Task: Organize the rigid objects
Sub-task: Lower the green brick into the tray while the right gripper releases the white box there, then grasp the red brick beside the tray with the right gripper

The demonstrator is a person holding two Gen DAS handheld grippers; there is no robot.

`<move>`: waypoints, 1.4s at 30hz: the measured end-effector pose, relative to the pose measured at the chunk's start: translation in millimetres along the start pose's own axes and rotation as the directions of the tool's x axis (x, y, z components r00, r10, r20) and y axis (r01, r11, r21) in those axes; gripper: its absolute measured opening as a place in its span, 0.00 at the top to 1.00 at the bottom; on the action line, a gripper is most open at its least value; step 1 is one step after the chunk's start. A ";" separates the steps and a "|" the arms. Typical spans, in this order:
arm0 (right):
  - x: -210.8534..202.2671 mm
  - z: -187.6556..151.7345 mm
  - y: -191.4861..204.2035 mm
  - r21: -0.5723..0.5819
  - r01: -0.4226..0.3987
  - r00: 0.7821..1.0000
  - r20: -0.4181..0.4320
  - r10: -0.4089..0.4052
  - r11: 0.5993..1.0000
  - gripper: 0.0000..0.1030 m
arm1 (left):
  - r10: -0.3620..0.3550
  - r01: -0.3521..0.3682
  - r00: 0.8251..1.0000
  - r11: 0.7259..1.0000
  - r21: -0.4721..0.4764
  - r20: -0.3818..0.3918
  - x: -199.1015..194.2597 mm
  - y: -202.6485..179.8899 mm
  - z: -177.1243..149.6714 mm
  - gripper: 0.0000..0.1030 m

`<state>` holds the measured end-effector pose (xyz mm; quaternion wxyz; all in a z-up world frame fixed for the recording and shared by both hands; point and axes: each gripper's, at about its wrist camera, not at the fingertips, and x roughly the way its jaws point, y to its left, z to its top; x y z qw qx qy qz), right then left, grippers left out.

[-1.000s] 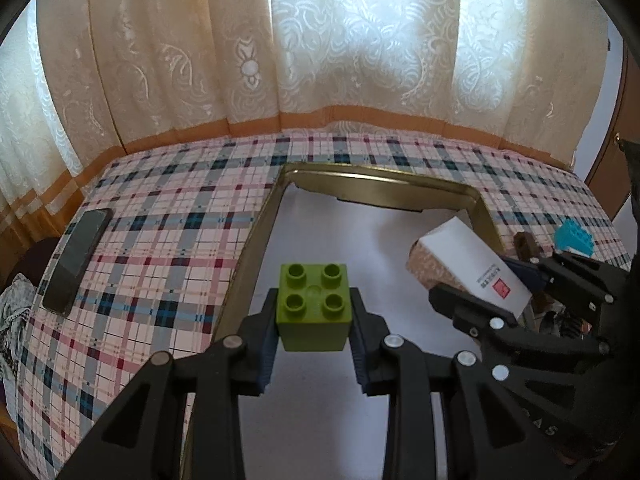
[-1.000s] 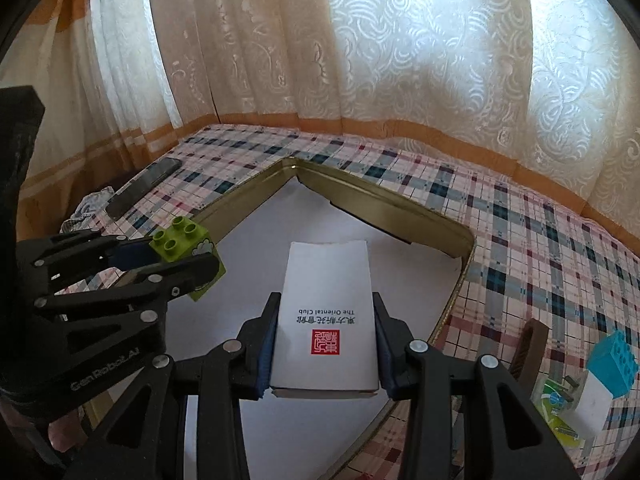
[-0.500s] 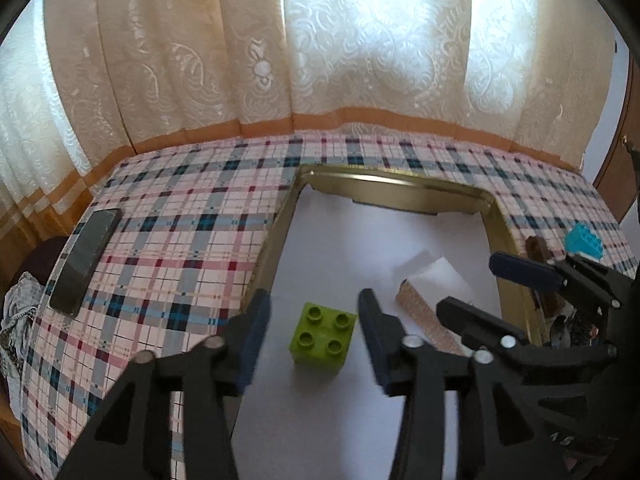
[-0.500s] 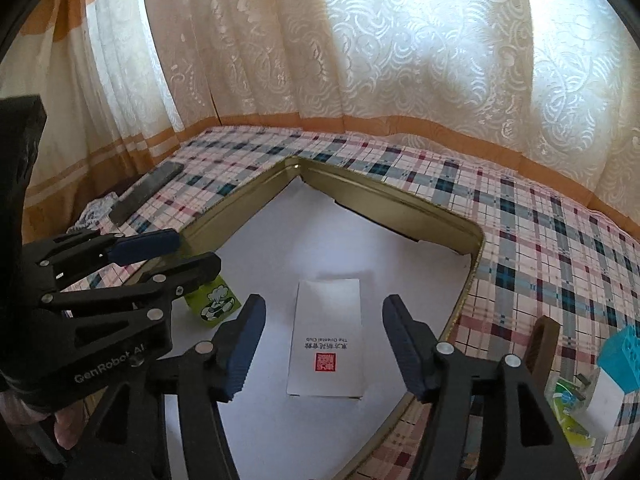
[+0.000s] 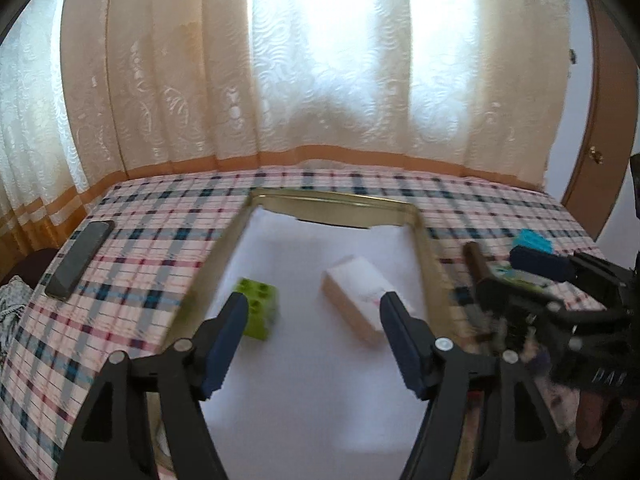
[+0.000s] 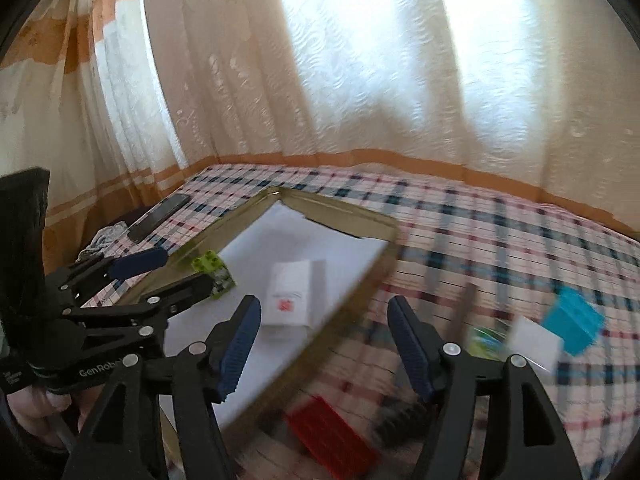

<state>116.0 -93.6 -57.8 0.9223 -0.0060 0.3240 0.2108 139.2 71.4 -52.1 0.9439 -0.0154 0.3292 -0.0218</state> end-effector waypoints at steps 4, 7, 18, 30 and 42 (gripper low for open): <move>-28.7 -23.3 -26.0 0.043 0.040 0.999 0.023 -0.041 0.998 0.34 | -0.026 0.025 0.999 1.000 0.019 0.033 -13.2 -24.7 -15.2 0.33; -48.9 -44.8 -46.6 0.088 0.099 0.994 0.036 -0.102 0.991 0.34 | -0.038 0.036 0.997 0.999 0.035 0.062 -23.1 -44.6 -26.6 0.33; -67.7 -82.6 -61.1 0.113 0.133 0.990 0.033 -0.137 0.985 0.34 | 0.013 -0.025 0.991 0.996 0.087 0.136 -43.7 -74.4 -50.8 0.27; -22.3 -90.5 1.5 -0.066 -0.076 0.995 -0.076 0.071 0.995 0.40 | 0.090 -0.085 0.991 0.995 -0.052 0.103 -40.0 -22.6 -71.1 0.25; 2.4 -75.2 17.3 -0.204 -0.011 0.994 -0.105 -0.011 0.979 0.40 | 0.105 -0.098 0.988 0.993 -0.063 0.111 -41.7 -15.7 -73.4 0.15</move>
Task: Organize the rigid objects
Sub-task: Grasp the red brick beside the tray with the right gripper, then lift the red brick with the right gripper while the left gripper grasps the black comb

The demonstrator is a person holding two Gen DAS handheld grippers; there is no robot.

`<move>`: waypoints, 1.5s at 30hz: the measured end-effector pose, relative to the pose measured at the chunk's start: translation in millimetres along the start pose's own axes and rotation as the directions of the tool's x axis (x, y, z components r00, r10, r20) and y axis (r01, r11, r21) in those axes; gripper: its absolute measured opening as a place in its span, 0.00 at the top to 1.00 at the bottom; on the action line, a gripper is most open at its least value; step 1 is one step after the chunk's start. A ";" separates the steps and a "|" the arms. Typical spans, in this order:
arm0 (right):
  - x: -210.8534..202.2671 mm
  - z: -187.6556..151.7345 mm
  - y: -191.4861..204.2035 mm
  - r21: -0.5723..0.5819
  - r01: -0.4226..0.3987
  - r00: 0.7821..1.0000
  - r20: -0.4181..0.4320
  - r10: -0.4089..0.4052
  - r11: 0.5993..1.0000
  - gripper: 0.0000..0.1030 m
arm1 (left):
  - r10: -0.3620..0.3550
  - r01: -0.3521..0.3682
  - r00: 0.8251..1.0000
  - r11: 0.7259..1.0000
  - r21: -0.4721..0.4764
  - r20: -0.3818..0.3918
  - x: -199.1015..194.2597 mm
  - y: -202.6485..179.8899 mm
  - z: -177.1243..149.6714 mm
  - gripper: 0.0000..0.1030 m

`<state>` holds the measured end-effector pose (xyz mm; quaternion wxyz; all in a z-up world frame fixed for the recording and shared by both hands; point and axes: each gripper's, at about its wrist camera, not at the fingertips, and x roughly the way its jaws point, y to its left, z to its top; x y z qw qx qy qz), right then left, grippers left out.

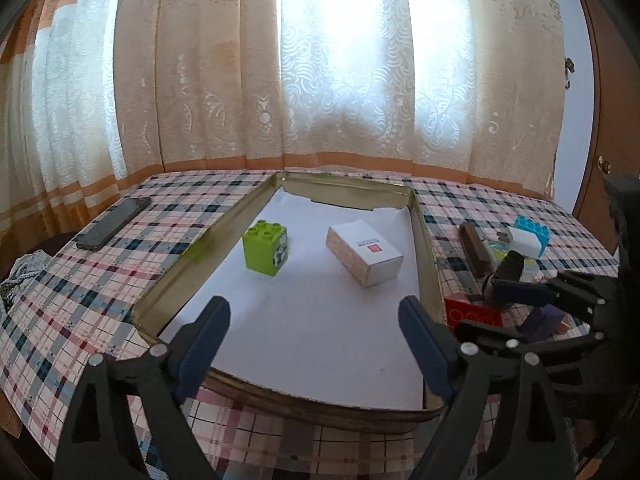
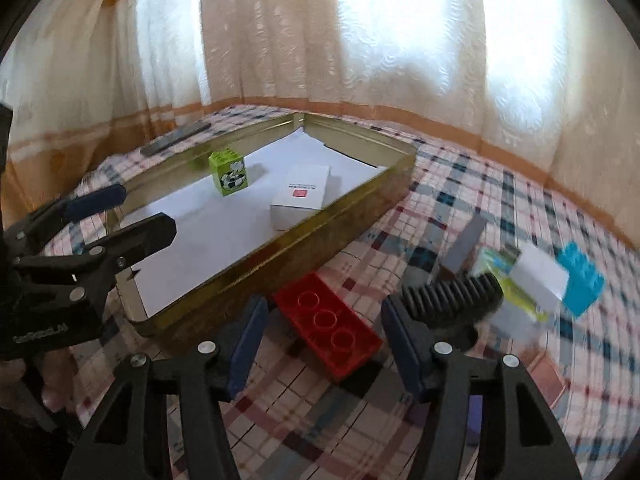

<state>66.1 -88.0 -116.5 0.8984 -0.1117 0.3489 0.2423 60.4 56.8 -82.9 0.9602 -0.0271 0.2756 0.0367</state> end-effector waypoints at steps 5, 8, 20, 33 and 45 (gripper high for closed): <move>19.7 3.4 -2.7 -0.014 -0.029 0.997 -0.065 0.028 0.999 0.40 | -0.001 0.001 1.000 1.000 -0.004 -0.001 0.4 0.0 0.1 0.15; 28.0 2.4 -2.8 -0.041 0.027 0.995 -0.094 -0.030 0.999 0.48 | -0.002 0.002 1.000 1.000 -0.004 0.000 0.6 -0.5 0.0 0.15; -23.8 -11.3 -16.1 0.094 0.008 0.995 0.098 -0.017 0.996 0.63 | -0.031 0.030 0.999 0.999 0.026 0.021 -7.5 -20.3 7.3 0.15; -64.5 -37.8 -84.8 0.314 0.247 0.943 0.141 -0.302 0.917 0.63 | -0.153 0.154 0.988 0.974 0.164 -0.013 2.8 -101.7 14.7 0.15; -73.3 -51.5 -128.4 0.415 0.329 0.909 0.104 -0.404 0.848 0.63 | -0.200 0.220 0.972 0.958 0.185 -0.121 46.4 -154.7 19.5 0.15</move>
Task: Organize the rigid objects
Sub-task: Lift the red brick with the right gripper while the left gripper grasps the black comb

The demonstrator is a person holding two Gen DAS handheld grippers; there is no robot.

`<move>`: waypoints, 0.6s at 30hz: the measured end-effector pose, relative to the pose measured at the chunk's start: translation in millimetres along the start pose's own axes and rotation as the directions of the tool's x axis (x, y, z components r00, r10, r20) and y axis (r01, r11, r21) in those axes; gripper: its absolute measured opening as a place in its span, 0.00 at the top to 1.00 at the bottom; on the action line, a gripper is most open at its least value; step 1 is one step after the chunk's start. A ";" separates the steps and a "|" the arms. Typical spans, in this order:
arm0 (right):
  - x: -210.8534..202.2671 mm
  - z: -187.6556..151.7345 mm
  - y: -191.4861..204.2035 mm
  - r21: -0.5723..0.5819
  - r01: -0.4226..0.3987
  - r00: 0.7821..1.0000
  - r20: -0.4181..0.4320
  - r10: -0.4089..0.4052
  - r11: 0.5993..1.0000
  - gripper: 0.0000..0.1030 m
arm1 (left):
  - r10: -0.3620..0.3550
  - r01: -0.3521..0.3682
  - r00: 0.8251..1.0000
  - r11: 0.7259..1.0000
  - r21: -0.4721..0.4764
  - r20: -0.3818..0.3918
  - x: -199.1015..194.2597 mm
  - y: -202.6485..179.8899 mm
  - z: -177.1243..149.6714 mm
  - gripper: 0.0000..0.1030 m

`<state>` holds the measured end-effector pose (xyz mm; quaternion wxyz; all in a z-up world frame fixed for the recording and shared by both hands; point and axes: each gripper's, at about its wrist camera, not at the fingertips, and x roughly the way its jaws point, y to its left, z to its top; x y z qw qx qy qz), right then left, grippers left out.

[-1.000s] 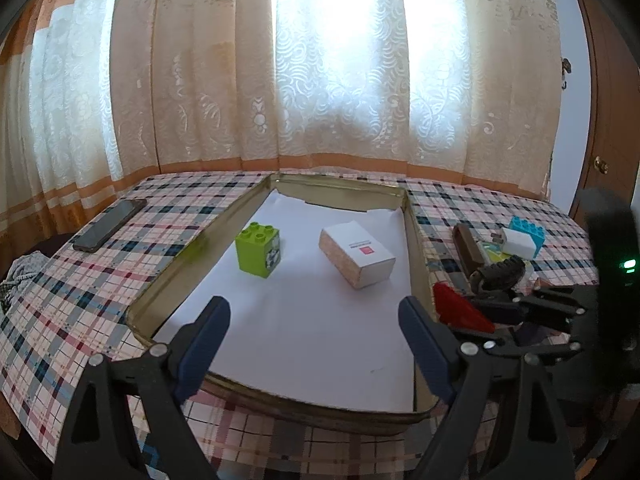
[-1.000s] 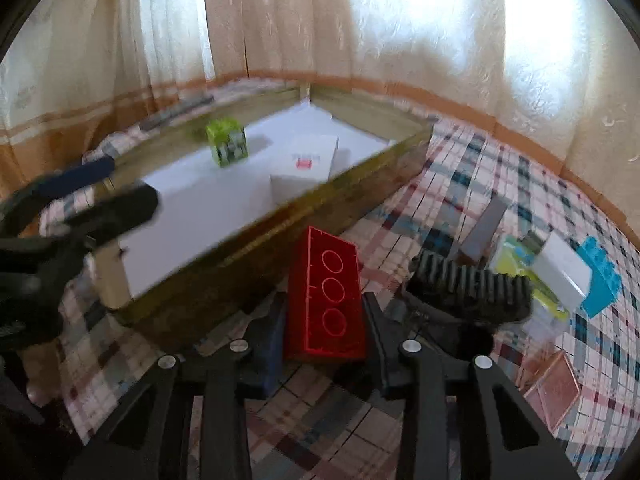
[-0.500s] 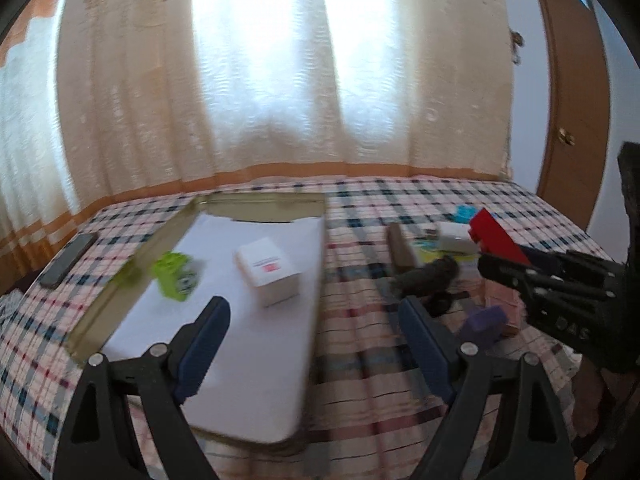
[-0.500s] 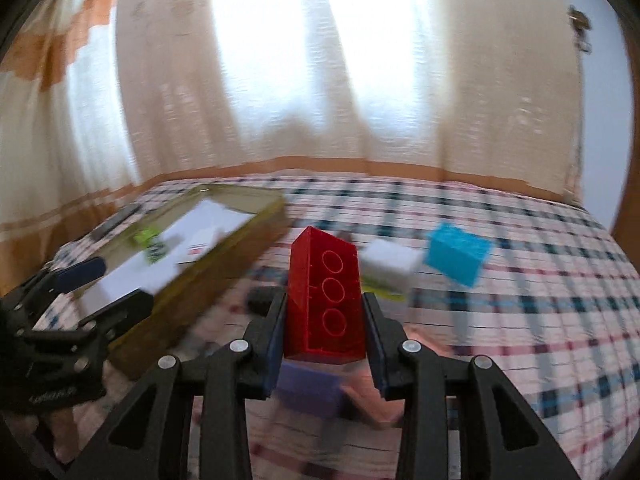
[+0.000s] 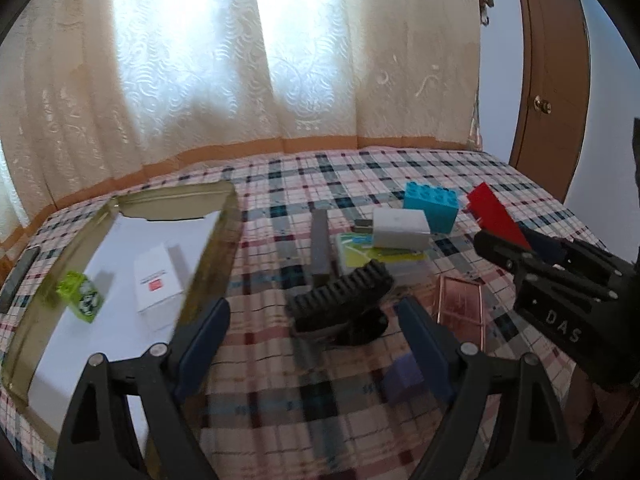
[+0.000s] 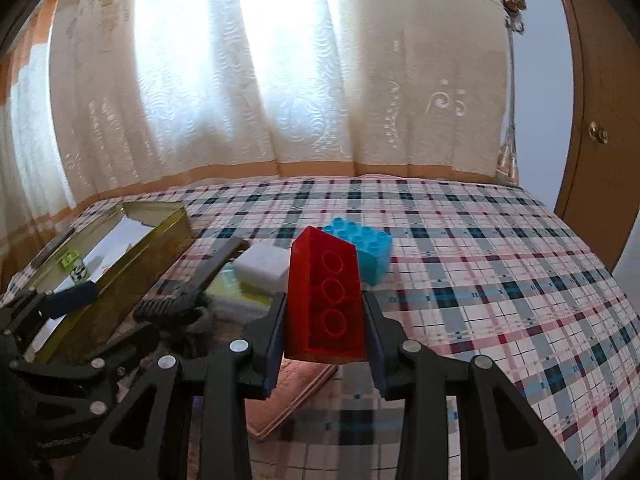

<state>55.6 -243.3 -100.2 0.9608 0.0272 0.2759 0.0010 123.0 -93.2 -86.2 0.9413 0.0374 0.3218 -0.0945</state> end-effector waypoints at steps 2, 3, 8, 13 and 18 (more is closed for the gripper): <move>3.6 1.2 -4.0 0.012 -0.004 1.000 -0.005 0.004 1.000 0.63 | -0.002 0.002 1.000 1.000 0.002 -0.020 9.0 -4.0 0.9 0.15; 3.8 1.3 -3.4 0.012 -0.006 1.000 -0.007 0.006 1.000 0.63 | 0.002 -0.002 1.000 1.000 0.002 -0.029 13.5 -5.7 1.4 0.15; 6.8 1.4 2.1 -0.009 0.008 1.000 -0.020 -0.008 1.000 0.63 | -0.005 0.005 0.999 1.000 -0.013 -0.051 23.5 -6.6 5.3 0.15; 11.0 3.3 1.5 -0.001 0.001 1.000 -0.031 -0.001 1.000 0.63 | -0.014 0.012 0.996 1.000 -0.022 -0.083 34.7 -8.6 9.5 0.15; 12.7 4.0 2.4 -0.005 -0.002 1.000 -0.032 0.002 1.000 0.63 | -0.036 0.032 0.992 0.999 -0.037 -0.118 43.7 -7.0 11.1 0.18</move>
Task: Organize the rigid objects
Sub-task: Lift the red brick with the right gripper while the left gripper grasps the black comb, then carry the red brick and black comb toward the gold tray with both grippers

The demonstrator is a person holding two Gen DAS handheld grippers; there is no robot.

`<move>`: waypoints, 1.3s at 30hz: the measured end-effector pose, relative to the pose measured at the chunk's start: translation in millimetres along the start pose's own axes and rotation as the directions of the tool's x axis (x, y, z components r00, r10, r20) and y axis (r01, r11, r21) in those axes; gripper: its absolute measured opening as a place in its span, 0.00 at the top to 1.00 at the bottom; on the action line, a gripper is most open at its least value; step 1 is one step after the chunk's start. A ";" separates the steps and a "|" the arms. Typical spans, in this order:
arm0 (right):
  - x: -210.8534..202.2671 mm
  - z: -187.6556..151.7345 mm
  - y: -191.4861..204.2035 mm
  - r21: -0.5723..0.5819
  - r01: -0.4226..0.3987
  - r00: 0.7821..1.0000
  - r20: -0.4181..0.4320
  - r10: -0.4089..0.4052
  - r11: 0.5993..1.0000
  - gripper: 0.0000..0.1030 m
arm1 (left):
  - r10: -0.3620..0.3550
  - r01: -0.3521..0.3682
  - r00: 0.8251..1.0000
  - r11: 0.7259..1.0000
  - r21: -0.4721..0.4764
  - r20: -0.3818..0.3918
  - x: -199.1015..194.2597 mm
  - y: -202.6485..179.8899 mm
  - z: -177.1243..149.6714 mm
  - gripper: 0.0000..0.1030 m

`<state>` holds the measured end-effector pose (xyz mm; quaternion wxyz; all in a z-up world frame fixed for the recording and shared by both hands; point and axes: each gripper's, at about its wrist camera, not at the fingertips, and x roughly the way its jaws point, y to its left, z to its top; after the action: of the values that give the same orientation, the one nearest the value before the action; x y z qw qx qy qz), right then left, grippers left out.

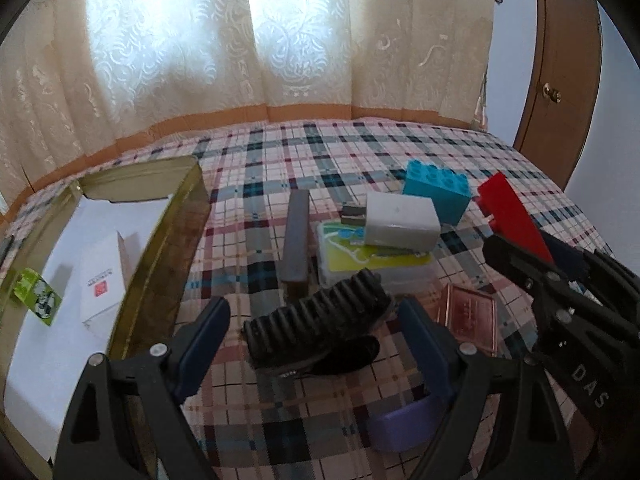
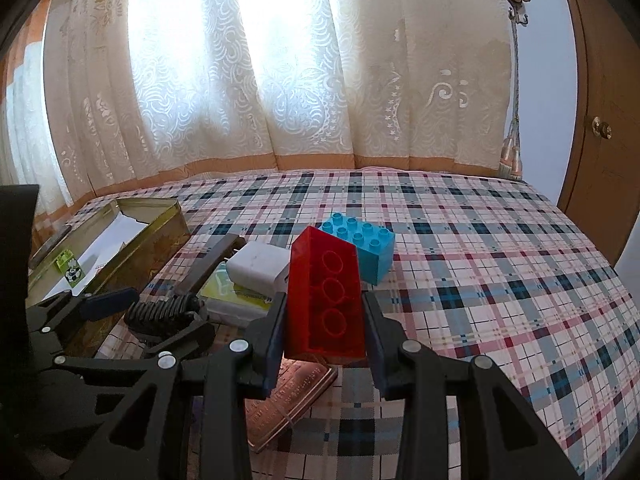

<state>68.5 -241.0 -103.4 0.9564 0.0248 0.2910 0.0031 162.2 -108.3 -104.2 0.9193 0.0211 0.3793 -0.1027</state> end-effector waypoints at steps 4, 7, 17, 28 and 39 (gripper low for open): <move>-1.2 0.0 1.0 -0.003 0.004 1.000 0.005 -0.004 1.000 0.63 | -0.024 0.023 0.999 0.999 -0.022 -0.021 5.8 4.3 1.9 0.30; -2.2 0.3 1.2 -0.002 0.007 1.000 0.010 -0.007 1.000 0.63 | -0.022 0.022 1.000 1.000 -0.022 -0.017 5.5 4.2 2.8 0.31; -9.7 0.4 0.6 0.003 0.014 0.999 0.045 -0.014 1.000 0.63 | 0.013 -0.012 0.998 1.000 -0.013 0.065 -10.5 2.6 1.2 0.31; -20.2 -0.5 1.5 0.007 0.010 0.995 0.099 -0.010 1.000 0.63 | 0.070 -0.071 0.984 0.997 0.001 0.164 -28.0 -2.2 -1.0 0.31; -36.3 -3.5 -1.6 0.035 0.005 0.982 0.191 -0.012 0.999 0.63 | 0.106 -0.106 0.953 0.994 -0.016 0.284 -51.5 0.0 -6.9 0.31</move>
<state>36.4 -243.2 -86.2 0.9794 0.0400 0.1979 -0.0082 121.8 -98.6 -73.0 0.9684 0.0263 0.2418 -0.0552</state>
